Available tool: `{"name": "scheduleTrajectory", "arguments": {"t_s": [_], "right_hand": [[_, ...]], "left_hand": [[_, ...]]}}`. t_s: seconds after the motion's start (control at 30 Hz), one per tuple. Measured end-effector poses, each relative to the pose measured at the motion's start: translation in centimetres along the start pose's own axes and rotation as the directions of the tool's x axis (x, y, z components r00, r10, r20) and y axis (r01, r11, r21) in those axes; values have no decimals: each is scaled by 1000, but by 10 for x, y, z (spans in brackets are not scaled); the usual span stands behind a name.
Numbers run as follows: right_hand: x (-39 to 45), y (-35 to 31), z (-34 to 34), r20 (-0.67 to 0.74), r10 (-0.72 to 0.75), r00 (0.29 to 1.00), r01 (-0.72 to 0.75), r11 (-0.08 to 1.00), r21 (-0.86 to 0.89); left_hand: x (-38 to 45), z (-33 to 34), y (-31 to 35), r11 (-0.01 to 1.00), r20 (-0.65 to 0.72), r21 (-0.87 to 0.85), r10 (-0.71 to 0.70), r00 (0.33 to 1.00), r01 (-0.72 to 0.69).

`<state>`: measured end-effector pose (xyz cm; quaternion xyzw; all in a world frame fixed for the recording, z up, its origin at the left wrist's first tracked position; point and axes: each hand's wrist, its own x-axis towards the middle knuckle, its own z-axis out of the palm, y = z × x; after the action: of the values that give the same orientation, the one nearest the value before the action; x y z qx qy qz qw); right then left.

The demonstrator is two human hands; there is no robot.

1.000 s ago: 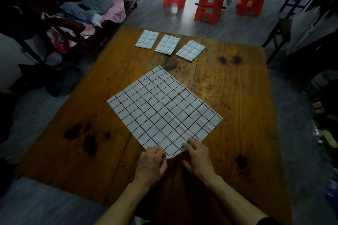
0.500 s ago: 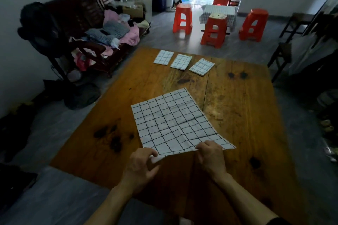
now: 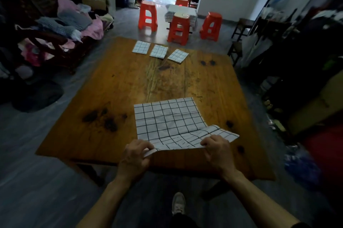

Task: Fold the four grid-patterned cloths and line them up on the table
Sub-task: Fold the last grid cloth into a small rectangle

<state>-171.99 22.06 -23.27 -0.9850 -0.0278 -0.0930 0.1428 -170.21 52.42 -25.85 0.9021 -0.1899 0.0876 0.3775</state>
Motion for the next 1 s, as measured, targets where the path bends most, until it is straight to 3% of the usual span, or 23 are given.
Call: {"name": "scheduleTrajectory", "arguments": {"t_s": [0.2,0.37,0.5,0.73,1.0], "right_hand": [[-36,19,-21,-16,97,995,-97,995,-11],[-40,26,-26,-65,81,995,-77,995,66],[-34,33,-34,-77,87,993,-76,987,138],[-14,45,-31,-91,39,995,-19,978,210],[35,45,-33,-124,56,991,-33,983,182]], "left_hand": [[-16,-17,14,999,61,-15,-28,998,29],[-16,-25,34,997,-1,-19,-70,998,70],[-18,-25,54,973,-45,-115,-204,978,198],[-18,-25,63,939,-128,-94,-341,931,331],[19,-30,51,930,-187,-130,-364,913,344]]}}
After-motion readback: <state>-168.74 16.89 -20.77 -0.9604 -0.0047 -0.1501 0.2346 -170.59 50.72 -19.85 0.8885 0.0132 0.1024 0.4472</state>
